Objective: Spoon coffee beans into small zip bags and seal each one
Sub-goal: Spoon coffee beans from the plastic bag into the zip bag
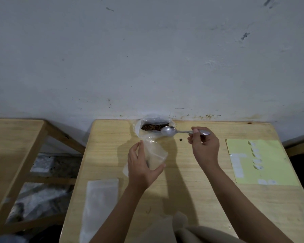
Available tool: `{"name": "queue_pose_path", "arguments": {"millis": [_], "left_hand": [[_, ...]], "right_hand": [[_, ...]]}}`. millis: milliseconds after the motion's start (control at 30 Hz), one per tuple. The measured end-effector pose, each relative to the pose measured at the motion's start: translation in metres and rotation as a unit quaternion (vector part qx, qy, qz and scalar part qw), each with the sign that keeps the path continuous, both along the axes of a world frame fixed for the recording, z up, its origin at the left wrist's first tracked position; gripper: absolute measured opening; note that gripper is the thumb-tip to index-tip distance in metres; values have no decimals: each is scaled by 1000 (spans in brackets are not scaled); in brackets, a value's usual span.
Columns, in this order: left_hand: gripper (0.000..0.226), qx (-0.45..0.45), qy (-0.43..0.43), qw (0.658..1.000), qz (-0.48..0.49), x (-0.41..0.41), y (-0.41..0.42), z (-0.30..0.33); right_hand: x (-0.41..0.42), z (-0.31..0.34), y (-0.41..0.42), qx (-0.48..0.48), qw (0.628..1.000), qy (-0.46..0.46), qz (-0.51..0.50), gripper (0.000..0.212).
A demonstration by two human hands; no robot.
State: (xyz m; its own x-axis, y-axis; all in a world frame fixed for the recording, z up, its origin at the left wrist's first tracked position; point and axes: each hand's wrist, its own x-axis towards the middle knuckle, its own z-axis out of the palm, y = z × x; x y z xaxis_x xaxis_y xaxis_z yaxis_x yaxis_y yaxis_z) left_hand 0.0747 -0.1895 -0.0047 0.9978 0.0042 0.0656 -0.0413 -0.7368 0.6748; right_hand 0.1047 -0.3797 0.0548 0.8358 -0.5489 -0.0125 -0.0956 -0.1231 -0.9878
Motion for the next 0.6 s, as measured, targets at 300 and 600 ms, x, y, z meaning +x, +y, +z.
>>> {"name": "queue_pose_path", "arguments": {"millis": [300, 600], "left_hand": [[109, 30, -27, 999, 14, 2, 12, -3], [112, 19, 2, 1000, 17, 2, 12, -5]], "right_hand": [[54, -37, 30, -158, 984, 83, 27, 14], [66, -53, 25, 239, 940, 211, -124, 11]]}}
